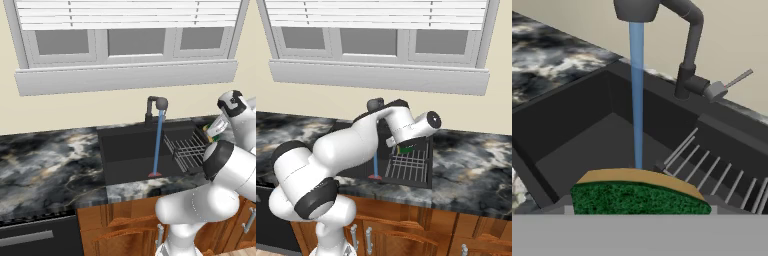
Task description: Soak the sponge with water for a few seconds and then drop it inside the sink.
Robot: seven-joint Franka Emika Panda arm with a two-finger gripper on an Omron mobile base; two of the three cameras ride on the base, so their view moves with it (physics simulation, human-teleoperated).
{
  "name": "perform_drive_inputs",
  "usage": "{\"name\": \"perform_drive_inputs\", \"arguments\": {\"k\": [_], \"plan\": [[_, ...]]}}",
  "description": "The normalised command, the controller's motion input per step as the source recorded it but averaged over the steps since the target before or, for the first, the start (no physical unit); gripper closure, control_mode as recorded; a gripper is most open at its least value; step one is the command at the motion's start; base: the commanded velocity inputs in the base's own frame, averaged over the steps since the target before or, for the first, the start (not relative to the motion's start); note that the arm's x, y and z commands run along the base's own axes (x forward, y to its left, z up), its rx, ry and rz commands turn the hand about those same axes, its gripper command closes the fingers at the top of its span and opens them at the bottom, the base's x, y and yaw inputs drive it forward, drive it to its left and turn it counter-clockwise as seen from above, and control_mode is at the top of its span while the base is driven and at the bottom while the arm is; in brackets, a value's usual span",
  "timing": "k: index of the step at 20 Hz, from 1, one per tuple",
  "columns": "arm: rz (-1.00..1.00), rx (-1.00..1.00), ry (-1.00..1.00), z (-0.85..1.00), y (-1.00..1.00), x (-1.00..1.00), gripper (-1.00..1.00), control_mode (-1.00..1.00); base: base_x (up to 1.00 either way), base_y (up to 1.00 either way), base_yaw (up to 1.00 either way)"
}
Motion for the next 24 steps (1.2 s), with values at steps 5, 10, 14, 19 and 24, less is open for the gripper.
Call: {"name": "perform_drive_inputs", "arguments": {"k": [5,10,14,19,24], "plan": [[0.0,0.0,-0.23,0.0,0.39,0.0,1.0,-1.0,0.0,0.0,0.0],[0.01,0.0,-0.07,0.01,0.41,0.0,1.0,-1.0,0.0,0.0,0.0],[0.0,0.0,0.01,0.02,0.23,0.0,1.0,-1.0,0.0,0.0,0.0],[0.0,0.0,0.07,0.0,0.09,0.0,1.0,-1.0,0.0,0.0,0.0],[0.0,0.0,0.06,0.0,0.02,0.0,1.0,-1.0,0.0,0.0,0.0]]}}
